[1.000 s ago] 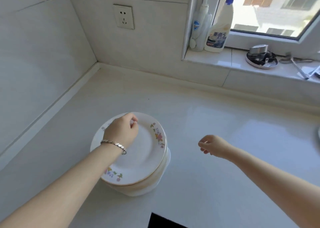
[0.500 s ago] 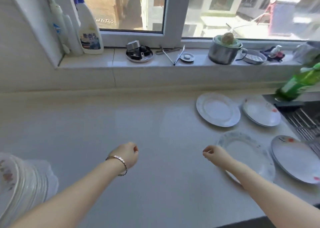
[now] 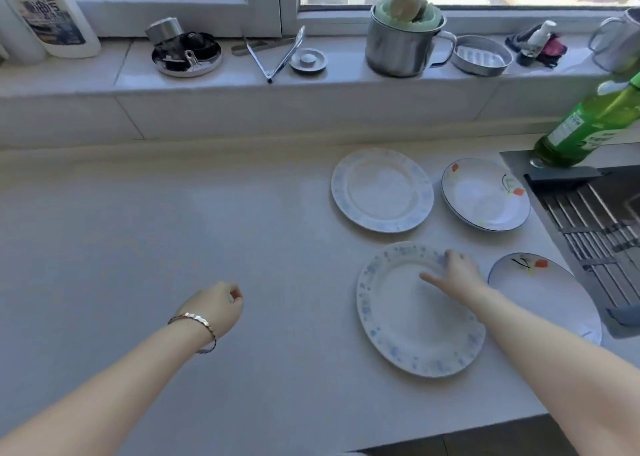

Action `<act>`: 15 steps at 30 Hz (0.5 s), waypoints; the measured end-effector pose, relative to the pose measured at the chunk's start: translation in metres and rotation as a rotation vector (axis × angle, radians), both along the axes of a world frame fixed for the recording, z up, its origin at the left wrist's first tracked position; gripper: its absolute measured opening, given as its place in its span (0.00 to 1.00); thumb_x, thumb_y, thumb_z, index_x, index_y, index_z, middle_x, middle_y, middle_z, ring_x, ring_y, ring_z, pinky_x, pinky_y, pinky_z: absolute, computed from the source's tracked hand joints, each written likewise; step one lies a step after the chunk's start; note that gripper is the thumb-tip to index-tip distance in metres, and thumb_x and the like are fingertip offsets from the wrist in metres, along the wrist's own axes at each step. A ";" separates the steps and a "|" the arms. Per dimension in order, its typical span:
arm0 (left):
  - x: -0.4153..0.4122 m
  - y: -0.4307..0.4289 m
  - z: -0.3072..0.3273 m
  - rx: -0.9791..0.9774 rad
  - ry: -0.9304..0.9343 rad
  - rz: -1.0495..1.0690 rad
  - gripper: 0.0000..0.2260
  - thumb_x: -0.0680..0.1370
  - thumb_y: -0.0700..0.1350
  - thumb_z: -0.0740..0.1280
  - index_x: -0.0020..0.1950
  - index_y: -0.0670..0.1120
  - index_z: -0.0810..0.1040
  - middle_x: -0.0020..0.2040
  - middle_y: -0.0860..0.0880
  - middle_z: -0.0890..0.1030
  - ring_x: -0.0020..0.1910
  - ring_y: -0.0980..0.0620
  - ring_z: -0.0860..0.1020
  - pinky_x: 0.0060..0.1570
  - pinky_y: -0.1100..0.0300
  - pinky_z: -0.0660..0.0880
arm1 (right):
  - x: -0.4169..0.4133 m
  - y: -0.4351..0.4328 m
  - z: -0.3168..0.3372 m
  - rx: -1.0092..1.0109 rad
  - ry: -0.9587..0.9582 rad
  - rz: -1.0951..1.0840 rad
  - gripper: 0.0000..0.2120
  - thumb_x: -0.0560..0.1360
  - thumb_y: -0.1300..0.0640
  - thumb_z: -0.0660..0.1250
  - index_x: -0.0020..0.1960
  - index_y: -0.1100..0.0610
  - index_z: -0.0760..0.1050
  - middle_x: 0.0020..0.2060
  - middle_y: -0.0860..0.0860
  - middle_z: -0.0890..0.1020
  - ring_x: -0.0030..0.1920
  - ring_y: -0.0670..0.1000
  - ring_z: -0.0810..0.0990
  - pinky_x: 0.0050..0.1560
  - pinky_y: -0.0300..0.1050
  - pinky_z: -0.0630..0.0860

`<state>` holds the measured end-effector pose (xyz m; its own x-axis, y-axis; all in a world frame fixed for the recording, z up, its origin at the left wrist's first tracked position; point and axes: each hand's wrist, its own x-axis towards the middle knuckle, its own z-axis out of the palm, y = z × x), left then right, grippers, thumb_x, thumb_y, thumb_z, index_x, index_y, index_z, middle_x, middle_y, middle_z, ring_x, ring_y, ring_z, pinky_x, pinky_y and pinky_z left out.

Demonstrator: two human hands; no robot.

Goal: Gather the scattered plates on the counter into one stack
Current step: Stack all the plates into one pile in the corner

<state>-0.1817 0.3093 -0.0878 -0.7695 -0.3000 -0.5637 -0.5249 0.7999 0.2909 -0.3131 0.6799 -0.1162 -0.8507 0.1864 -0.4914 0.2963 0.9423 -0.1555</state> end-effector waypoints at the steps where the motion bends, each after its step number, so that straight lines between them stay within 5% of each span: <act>1: 0.001 0.000 0.000 0.002 -0.011 0.013 0.08 0.75 0.43 0.57 0.44 0.48 0.76 0.38 0.49 0.82 0.43 0.46 0.82 0.46 0.54 0.78 | -0.003 0.001 -0.003 -0.001 0.023 -0.035 0.34 0.68 0.44 0.72 0.65 0.64 0.66 0.64 0.62 0.70 0.66 0.61 0.67 0.63 0.52 0.68; 4: 0.001 0.000 0.002 0.003 -0.028 0.054 0.08 0.76 0.43 0.57 0.43 0.49 0.76 0.38 0.50 0.81 0.42 0.46 0.82 0.46 0.54 0.78 | -0.008 0.007 -0.010 -0.050 0.062 -0.138 0.25 0.65 0.44 0.75 0.49 0.61 0.73 0.56 0.62 0.76 0.59 0.61 0.73 0.53 0.49 0.71; 6: 0.001 -0.003 0.006 -0.003 -0.035 0.075 0.08 0.76 0.43 0.57 0.42 0.49 0.76 0.38 0.50 0.82 0.42 0.45 0.82 0.46 0.54 0.78 | -0.009 0.012 -0.010 -0.095 0.045 -0.139 0.22 0.65 0.44 0.75 0.34 0.56 0.66 0.44 0.59 0.77 0.49 0.59 0.76 0.42 0.46 0.69; 15: 0.001 -0.017 0.009 0.152 -0.019 0.278 0.08 0.77 0.40 0.59 0.40 0.46 0.74 0.33 0.49 0.80 0.31 0.52 0.77 0.34 0.64 0.70 | -0.015 0.002 0.020 -0.313 0.001 0.020 0.19 0.64 0.47 0.76 0.36 0.59 0.73 0.31 0.53 0.76 0.34 0.54 0.74 0.31 0.44 0.65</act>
